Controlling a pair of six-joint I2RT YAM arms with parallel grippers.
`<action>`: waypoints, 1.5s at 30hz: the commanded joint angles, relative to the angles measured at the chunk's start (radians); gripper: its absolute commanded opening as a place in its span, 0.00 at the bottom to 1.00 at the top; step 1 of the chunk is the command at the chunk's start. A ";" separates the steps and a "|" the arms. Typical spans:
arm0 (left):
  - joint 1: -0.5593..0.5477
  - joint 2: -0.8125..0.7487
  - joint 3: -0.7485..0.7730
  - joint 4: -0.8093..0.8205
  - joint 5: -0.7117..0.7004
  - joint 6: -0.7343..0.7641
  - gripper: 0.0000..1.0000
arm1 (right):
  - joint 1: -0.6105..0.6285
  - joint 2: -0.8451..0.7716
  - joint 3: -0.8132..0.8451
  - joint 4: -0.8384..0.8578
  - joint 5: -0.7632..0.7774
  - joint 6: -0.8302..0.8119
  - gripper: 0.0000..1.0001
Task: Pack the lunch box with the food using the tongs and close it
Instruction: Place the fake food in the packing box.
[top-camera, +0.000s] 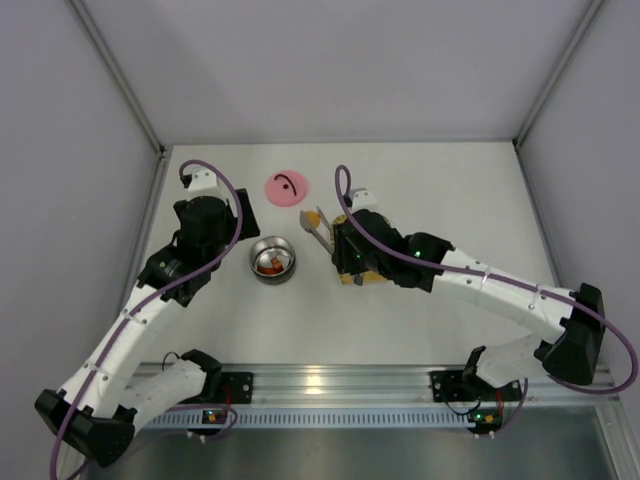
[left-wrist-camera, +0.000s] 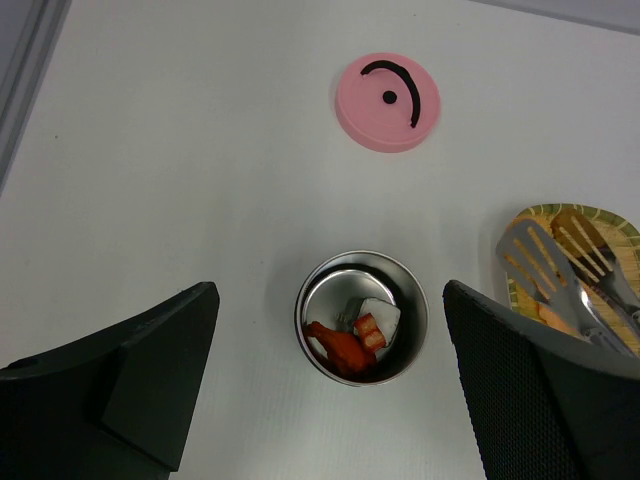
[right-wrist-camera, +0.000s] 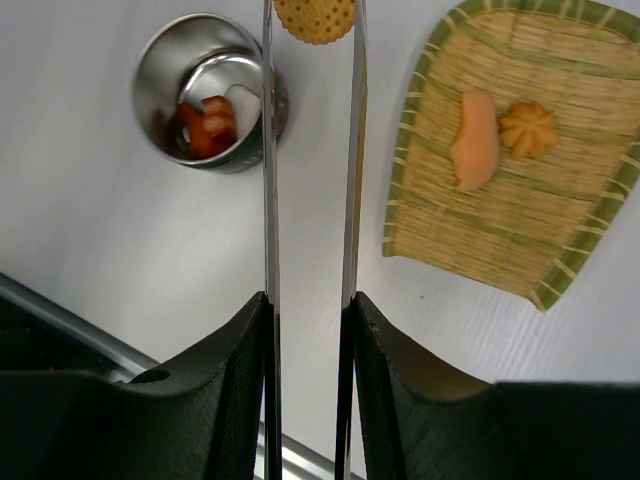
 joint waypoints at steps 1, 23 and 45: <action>0.004 0.002 0.016 0.024 -0.020 0.005 0.99 | 0.086 0.047 0.104 0.010 0.017 0.019 0.24; 0.004 -0.002 0.016 0.024 -0.023 0.007 0.99 | 0.212 0.325 0.292 0.058 -0.030 0.021 0.31; 0.004 -0.002 0.016 0.022 -0.023 0.007 0.99 | 0.192 0.210 0.246 -0.014 0.072 0.011 0.47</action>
